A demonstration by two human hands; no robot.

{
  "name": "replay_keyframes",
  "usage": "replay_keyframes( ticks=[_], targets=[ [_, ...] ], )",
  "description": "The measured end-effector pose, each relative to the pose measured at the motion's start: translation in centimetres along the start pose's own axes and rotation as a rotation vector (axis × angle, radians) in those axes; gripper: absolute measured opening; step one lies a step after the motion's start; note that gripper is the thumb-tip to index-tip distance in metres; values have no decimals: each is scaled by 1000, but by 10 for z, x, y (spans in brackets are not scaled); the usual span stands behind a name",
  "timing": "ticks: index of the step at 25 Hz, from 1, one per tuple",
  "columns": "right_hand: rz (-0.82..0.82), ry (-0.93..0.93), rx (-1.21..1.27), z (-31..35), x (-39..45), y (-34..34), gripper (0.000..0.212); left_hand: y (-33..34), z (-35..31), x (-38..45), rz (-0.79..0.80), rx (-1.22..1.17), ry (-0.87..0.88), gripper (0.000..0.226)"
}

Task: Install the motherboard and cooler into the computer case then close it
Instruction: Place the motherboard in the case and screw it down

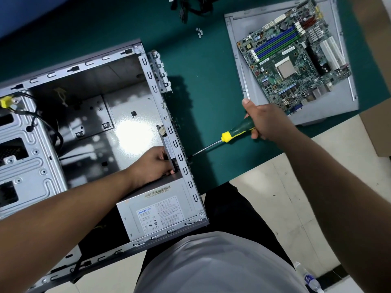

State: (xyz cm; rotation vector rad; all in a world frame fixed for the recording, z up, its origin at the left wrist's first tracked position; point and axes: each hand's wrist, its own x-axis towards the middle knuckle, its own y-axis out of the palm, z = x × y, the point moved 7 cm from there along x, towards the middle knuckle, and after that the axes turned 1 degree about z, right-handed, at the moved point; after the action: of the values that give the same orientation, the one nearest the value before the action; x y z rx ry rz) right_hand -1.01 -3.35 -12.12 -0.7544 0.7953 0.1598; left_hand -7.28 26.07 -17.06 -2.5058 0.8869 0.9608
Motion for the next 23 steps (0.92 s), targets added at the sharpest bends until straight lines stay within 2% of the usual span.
replay_keyframes(
  ticks=[1, 2, 5, 7, 9, 11, 12, 13, 15, 17, 18, 19, 21, 22, 23],
  targets=[
    [-1, 46, -48, 0, 2, 3, 64, 0, 0, 0, -2, 4, -2, 15],
    [56, 89, 4, -2, 3, 7, 61, 0, 1, 0, -1, 8, -4, 14],
    [328, 58, 387, -5, 3, 3, 25, -1, 3, 1, -5, 20, -14, 12],
    [397, 15, 586, -4, -4, -2, 25, 0, 4, 1, 1, 18, -17, 12],
    [257, 7, 457, -4, -3, 0, 25, 0, 3, 1, 1, 7, -16, 11],
    [125, 21, 147, -3, 0, 6, 50, -1, 3, 0, -5, 1, -20, 11],
    [138, 55, 121, -7, 0, 10, 53, -1, 4, 0, -8, -3, -25, 12],
    [158, 111, 214, -11, 3, 12, 48, -1, 4, 1, -10, -7, -28, 12],
    [274, 94, 456, -13, 3, 9, 25, 0, 5, 1, -8, -16, -35, 13],
    [410, -10, 646, -8, -3, 1, 25, 0, 5, 2, -12, -15, -41, 14],
    [407, -38, 648, -6, -6, 2, 24, -1, 6, 2, -13, -15, -42, 14],
    [331, -23, 537, -7, -5, 2, 23, -1, 6, 2, -14, -13, -43, 14],
    [154, 3, 162, -5, -1, 5, 43, -2, 7, 1, -16, -5, -44, 15],
    [128, 24, 99, -7, 0, 8, 50, -1, 7, 1, -17, -6, -45, 15],
    [153, 51, 162, -10, 2, 10, 48, -1, 7, 2, -20, -12, -45, 16]
  ],
)
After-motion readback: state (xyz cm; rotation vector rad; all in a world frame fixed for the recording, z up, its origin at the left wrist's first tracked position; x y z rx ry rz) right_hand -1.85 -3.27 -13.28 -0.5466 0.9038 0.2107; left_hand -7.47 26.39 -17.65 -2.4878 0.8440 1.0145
